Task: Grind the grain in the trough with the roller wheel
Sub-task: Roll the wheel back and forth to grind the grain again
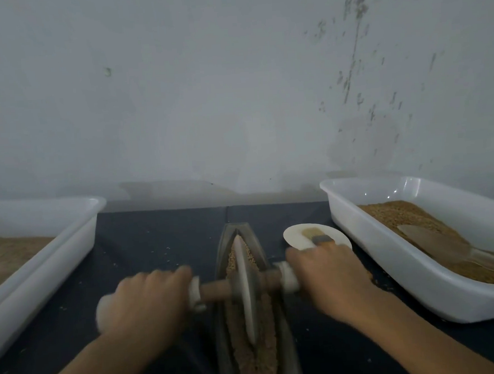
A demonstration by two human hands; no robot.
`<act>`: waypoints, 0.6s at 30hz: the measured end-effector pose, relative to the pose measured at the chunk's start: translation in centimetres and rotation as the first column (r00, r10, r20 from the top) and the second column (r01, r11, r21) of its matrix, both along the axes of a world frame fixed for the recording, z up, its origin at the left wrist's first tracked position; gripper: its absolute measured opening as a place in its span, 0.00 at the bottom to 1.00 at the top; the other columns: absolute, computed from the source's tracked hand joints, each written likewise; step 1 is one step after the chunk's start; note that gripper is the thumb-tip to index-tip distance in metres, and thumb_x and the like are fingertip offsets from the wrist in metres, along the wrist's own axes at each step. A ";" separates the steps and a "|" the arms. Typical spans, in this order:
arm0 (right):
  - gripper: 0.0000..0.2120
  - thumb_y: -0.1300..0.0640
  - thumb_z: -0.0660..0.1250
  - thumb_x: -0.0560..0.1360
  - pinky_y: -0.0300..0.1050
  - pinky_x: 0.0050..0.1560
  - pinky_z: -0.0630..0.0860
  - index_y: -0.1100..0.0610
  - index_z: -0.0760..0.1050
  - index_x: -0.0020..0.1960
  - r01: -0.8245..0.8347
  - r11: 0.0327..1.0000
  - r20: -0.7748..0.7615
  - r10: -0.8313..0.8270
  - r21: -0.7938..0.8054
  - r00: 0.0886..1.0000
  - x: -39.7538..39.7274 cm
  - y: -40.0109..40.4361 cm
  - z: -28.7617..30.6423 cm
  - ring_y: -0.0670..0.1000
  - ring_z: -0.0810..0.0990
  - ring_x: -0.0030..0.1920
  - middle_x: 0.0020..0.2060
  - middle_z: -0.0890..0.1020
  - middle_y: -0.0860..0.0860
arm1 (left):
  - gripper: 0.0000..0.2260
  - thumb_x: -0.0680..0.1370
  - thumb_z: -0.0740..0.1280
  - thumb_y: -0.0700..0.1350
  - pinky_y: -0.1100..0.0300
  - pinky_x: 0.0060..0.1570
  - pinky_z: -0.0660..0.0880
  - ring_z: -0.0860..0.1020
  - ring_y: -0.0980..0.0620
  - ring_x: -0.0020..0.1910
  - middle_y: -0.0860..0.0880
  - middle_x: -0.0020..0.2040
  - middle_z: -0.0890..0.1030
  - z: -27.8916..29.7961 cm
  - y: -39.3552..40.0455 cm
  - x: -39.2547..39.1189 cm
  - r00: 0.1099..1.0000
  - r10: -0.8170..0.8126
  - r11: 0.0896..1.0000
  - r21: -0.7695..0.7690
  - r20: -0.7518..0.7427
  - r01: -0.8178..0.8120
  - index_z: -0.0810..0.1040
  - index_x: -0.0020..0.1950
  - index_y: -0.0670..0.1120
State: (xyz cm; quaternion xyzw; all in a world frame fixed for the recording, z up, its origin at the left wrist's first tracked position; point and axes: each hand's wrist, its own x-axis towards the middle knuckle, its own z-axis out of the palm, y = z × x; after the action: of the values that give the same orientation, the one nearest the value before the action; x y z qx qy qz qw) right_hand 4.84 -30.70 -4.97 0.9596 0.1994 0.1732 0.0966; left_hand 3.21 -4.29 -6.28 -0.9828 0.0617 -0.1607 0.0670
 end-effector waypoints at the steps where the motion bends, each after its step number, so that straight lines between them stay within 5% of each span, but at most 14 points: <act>1: 0.13 0.49 0.69 0.71 0.45 0.35 0.65 0.49 0.67 0.49 0.014 1.000 0.044 -0.014 0.005 0.999 1.6 0.2 -0.1 0.51 0.75 0.37 0.40 0.79 0.49 | 0.09 0.75 0.62 0.58 0.58 0.38 0.64 0.73 0.54 0.38 0.56 0.38 0.72 0.1 -0.3 1.5 0.999 0.021 1.000 -0.010 0.034 -0.021 0.62 0.44 0.57; 7: 0.14 0.49 0.67 0.73 0.46 0.36 0.66 0.49 0.62 0.46 0.075 0.996 0.054 -0.077 0.038 0.996 3.9 0.7 0.2 0.52 0.71 0.37 0.42 0.80 0.49 | 0.10 0.74 0.65 0.54 0.58 0.37 0.66 0.72 0.53 0.37 0.55 0.40 0.74 1.1 -0.5 4.6 0.996 0.005 0.999 0.033 0.084 -0.008 0.63 0.44 0.56; 11: 0.15 0.48 0.69 0.71 0.43 0.33 0.62 0.45 0.61 0.45 -0.036 0.999 -0.116 0.035 -0.009 0.993 -2.3 -0.8 1.0 0.50 0.74 0.40 0.39 0.75 0.45 | 0.11 0.73 0.61 0.63 0.57 0.40 0.68 0.77 0.55 0.44 0.57 0.41 0.74 0.1 0.6 -1.2 0.997 -0.066 0.998 -0.023 -0.038 0.065 0.61 0.43 0.60; 15: 0.23 0.49 0.76 0.50 0.41 0.21 0.68 0.46 0.65 0.36 -0.160 0.987 0.013 0.160 0.011 0.987 -7.0 -1.6 2.1 0.46 0.71 0.24 0.26 0.72 0.44 | 0.16 0.64 0.56 0.70 0.59 0.27 0.76 0.75 0.60 0.26 0.57 0.26 0.68 0.7 1.8 -5.6 0.949 -0.296 0.941 -0.140 0.106 0.309 0.68 0.37 0.59; 18: 0.19 0.46 0.70 0.67 0.43 0.34 0.72 0.45 0.58 0.41 -0.025 0.997 -0.114 0.018 -0.066 0.993 -6.2 -1.5 1.6 0.46 0.70 0.32 0.32 0.70 0.44 | 0.13 0.69 0.53 0.70 0.60 0.41 0.70 0.75 0.60 0.39 0.57 0.37 0.72 1.6 1.1 -6.4 0.975 -0.182 0.983 -0.014 -0.124 0.182 0.63 0.45 0.63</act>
State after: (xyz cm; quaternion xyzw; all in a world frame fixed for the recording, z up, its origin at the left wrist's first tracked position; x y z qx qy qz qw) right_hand -1.40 -32.16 -3.40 0.9619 0.2205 0.1126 0.1156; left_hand -3.21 -3.24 -4.68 -0.9813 0.1552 -0.1043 0.0466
